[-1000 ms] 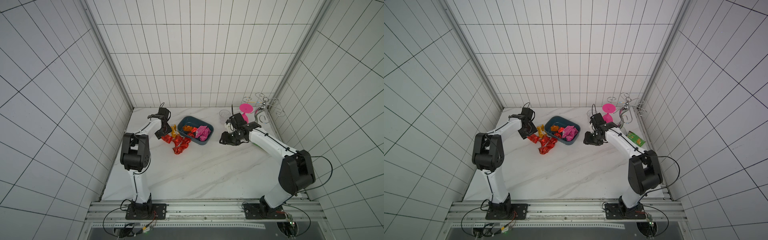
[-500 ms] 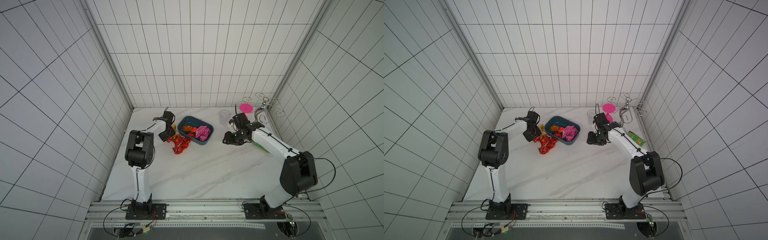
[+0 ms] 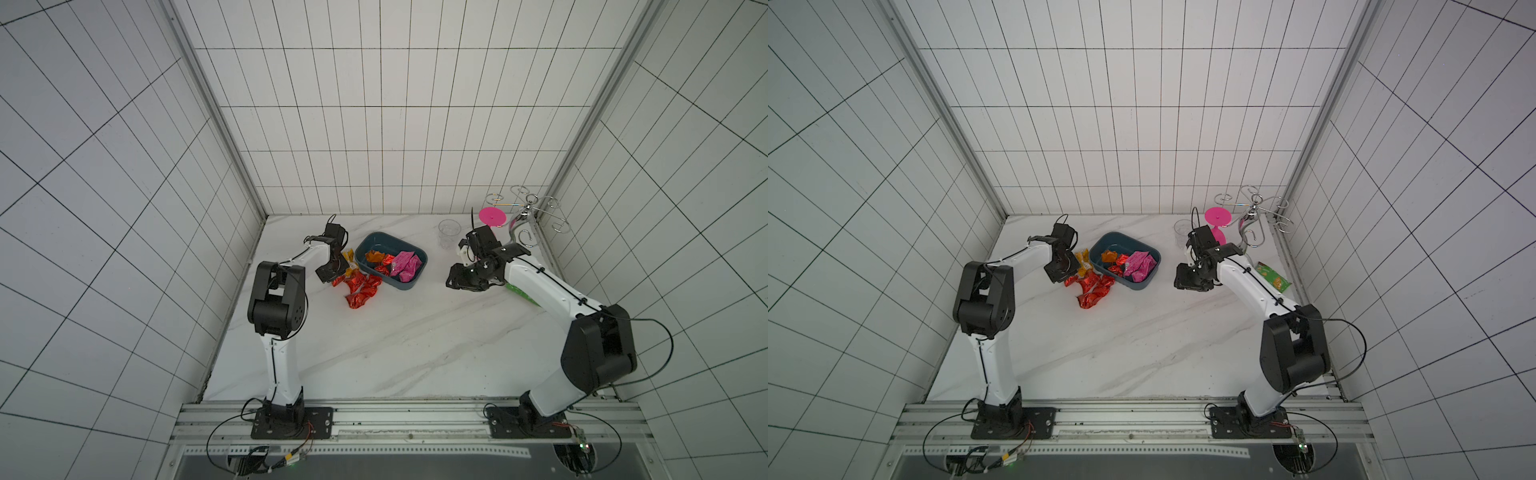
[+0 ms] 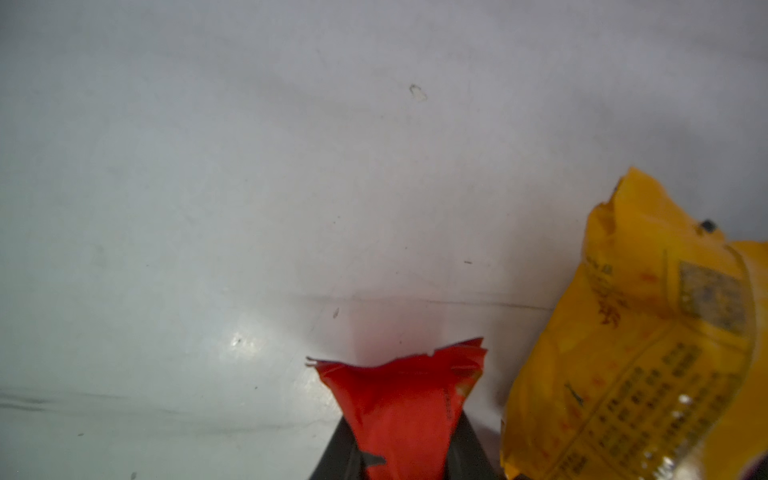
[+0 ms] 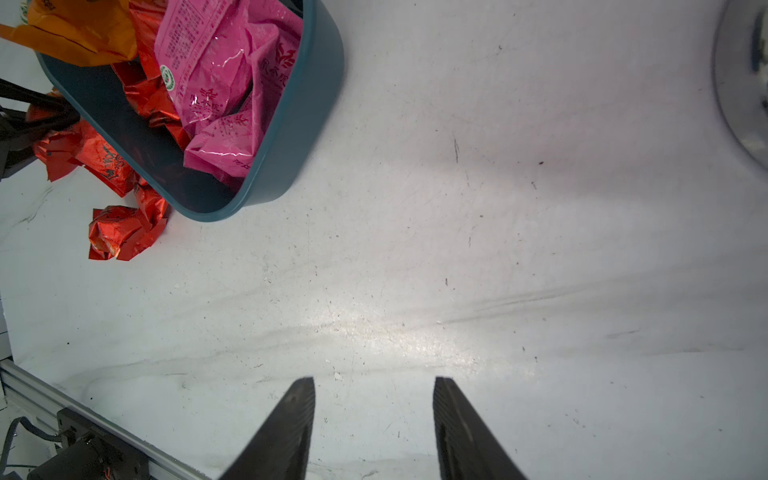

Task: Put the tea bags into the storage box
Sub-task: Pick up the tea bag from the center of the board, then place the tea bag in the storage box.

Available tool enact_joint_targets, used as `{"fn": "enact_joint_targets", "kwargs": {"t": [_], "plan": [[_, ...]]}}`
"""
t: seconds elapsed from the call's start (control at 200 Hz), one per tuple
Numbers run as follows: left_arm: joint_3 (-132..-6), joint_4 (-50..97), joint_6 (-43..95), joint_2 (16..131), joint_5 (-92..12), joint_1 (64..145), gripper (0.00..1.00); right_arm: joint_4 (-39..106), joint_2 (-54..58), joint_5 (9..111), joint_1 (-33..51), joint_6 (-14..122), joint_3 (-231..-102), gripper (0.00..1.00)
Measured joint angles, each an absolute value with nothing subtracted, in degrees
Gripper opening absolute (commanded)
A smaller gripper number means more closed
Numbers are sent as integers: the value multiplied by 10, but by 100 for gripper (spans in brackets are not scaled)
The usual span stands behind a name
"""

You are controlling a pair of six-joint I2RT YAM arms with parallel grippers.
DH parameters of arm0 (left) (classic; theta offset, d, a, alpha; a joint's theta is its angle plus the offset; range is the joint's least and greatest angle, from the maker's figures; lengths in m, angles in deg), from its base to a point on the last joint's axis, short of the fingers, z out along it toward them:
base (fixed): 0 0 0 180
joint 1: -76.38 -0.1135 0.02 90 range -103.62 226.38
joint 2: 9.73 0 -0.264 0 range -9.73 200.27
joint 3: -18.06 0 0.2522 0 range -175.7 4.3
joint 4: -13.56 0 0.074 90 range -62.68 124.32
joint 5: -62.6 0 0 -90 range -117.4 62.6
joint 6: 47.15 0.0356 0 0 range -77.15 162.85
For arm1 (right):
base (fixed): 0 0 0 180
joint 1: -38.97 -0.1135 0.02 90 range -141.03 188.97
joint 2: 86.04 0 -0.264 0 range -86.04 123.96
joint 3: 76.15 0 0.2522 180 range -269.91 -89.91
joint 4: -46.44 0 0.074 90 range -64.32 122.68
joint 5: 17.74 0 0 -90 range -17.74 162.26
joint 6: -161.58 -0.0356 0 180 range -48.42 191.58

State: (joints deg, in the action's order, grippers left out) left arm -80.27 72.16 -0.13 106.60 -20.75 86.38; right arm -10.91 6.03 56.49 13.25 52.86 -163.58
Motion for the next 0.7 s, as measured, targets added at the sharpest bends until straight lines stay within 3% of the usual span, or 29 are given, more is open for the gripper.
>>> {"fn": "enact_joint_targets", "kwargs": {"t": [0.245,0.7], "plan": [[-828,752,70,1017,-242,868,24,-111,73,559,133,529,-1648,50],[-1038,789,205,1066,-306,954,26,-111,90,550,135,529,-1673,50]]}}
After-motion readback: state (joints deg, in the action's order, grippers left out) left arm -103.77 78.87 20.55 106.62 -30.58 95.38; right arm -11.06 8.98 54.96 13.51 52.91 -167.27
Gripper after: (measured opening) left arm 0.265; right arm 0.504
